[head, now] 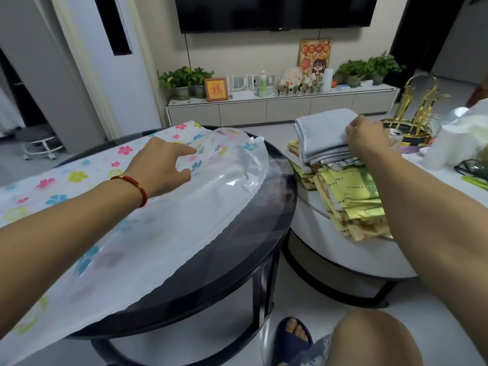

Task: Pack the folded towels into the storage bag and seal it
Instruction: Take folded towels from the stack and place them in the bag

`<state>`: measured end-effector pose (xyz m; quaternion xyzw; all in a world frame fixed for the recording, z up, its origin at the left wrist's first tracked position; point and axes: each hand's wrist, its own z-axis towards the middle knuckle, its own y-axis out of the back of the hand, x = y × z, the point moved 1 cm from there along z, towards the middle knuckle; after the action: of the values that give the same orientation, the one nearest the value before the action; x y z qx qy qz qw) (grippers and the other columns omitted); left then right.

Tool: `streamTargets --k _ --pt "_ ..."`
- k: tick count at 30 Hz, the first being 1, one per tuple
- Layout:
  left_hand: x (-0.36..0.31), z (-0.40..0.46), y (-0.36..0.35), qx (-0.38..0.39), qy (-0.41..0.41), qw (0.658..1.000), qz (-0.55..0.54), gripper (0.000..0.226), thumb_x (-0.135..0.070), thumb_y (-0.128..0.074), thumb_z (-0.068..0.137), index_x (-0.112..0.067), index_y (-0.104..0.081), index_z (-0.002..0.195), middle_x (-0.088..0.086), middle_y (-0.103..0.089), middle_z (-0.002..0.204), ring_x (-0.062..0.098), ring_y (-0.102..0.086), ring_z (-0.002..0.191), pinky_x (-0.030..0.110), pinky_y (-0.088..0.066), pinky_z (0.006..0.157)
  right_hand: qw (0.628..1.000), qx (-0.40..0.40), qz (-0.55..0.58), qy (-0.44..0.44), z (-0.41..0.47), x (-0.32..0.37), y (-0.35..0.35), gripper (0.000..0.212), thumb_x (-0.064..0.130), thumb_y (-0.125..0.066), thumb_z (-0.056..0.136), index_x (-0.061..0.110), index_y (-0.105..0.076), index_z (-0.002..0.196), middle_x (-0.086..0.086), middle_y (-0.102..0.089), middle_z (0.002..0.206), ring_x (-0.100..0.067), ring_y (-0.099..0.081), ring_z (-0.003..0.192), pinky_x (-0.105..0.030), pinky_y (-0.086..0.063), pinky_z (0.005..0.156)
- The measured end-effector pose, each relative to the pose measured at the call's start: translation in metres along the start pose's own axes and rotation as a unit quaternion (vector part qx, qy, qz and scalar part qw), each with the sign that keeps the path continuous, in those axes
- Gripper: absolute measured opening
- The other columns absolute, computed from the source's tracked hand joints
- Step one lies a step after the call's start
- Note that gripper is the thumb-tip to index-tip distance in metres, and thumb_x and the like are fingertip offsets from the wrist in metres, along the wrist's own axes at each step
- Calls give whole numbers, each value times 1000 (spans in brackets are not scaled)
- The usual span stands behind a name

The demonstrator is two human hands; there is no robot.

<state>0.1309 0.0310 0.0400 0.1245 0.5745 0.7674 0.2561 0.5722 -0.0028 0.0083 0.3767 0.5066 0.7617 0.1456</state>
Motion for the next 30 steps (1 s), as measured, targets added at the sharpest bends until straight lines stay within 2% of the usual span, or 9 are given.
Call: streamTargets --k 3,6,10,12,17,20,24,27,30 --pt "-1 3 -2 4 0 1000 7 49 -27 -69 83 -25 -63 132 1 -63 134 26 -60 115 43 -54 95 1000 22 -4 -11 21 -2 2 23 26 -60 97 23 -59 120 -26 -59 127 -48 -49 126 -53 -39 107" --pt "1 6 -6 12 1 1000 25 51 -28 -69 83 -26 -61 134 0 -62 136 26 -57 120 46 -54 95 996 86 29 -1 33 2 9 39 7 -67 88 27 -60 120 -25 -61 123 -44 -61 114 -42 -54 80" --pt "5 1 -7 40 -6 998 42 58 -38 -68 81 -33 -54 138 -4 -61 136 28 -54 120 48 -54 91 991 104 68 42 41 12 17 37 7 -59 90 24 -65 122 -18 -60 104 -38 -63 91 -36 -48 65" --pt "8 -3 -8 59 5 998 29 67 -45 -71 78 -36 -48 141 -4 -57 141 26 -55 120 43 -54 90 978 90 181 55 34 19 24 38 3 -58 89 22 -66 120 -16 -57 97 -31 -56 73 -31 -46 56" --pt "19 -3 -3 130 6 991 28 97 -39 -79 73 -33 -24 153 -3 -38 156 26 -47 132 45 -48 103 846 234 470 91 -29 38 60 42 -3 -55 93 22 -74 121 -17 -68 119 -19 -71 73 -23 -57 53" --pt "24 -2 4 165 -11 985 54 116 -35 -84 70 -30 -6 156 -5 -17 164 27 -38 140 47 -44 107 767 396 493 107 -78 47 70 42 2 -51 97 21 -74 126 -21 -70 125 -26 -74 84 -31 -64 62" --pt "28 -2 19 169 -29 984 56 124 -39 -84 67 -26 1 156 -6 -5 166 25 -33 144 45 -40 111 715 522 445 131 -144 87 30 44 2 -54 92 16 -73 129 -22 -69 131 -34 -67 103 -33 -62 71" --pt "26 -3 29 144 -49 986 64 124 -38 -84 67 -22 -1 157 -4 -4 166 24 -30 145 40 -34 115 706 477 519 77 -175 142 -26 42 -3 -58 88 14 -77 122 -29 -70 121 -32 -64 96 -31 -59 68" --pt "21 -4 42 118 -76 987 75 121 -37 -83 68 -20 -3 157 -2 -5 166 24 -28 147 34 -30 117 716 372 591 -14 -192 188 -86 42 0 -59 94 16 -69 131 -18 -68 119 -26 -64 95 -35 -55 74"
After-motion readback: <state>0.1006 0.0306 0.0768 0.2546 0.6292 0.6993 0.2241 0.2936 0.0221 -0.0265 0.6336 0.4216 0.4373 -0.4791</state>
